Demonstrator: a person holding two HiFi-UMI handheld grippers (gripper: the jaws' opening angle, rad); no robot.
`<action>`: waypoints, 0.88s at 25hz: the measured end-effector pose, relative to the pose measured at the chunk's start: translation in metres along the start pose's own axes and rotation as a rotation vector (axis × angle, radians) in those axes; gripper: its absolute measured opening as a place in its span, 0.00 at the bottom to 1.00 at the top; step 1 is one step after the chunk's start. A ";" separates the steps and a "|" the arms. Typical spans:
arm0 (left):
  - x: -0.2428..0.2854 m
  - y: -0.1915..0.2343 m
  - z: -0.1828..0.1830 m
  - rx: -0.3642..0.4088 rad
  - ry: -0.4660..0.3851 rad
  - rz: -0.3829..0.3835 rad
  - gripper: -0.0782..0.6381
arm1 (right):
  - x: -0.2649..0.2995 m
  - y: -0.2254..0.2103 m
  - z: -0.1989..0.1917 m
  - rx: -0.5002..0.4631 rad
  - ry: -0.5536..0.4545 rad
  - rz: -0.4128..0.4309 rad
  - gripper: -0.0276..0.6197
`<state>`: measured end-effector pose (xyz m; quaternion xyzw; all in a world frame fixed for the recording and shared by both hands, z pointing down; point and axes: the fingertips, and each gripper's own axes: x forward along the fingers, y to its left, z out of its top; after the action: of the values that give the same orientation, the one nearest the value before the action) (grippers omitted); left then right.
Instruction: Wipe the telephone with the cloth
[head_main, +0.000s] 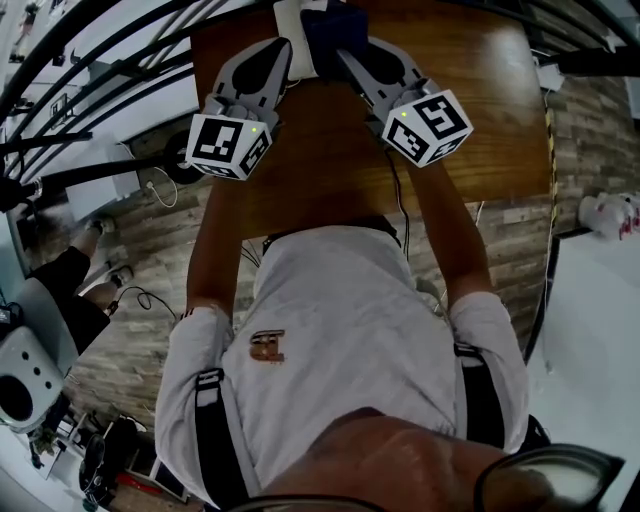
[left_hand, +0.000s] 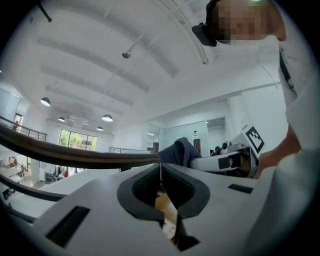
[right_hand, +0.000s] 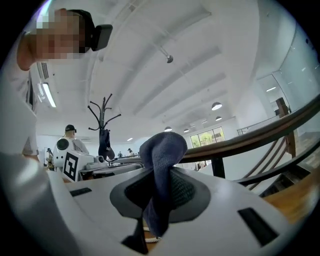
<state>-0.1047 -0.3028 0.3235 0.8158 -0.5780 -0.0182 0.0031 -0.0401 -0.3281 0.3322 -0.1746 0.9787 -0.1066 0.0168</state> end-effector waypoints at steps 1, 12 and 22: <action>-0.004 -0.002 0.004 0.001 -0.015 0.004 0.14 | -0.003 0.005 0.003 -0.002 -0.020 0.009 0.16; -0.037 -0.024 0.031 0.007 -0.114 0.007 0.14 | -0.026 0.045 0.018 -0.036 -0.126 0.053 0.16; -0.046 -0.029 0.036 0.008 -0.131 0.008 0.14 | -0.028 0.063 0.018 -0.059 -0.130 0.074 0.16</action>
<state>-0.0940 -0.2489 0.2881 0.8105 -0.5804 -0.0695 -0.0378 -0.0340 -0.2643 0.3014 -0.1452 0.9841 -0.0654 0.0793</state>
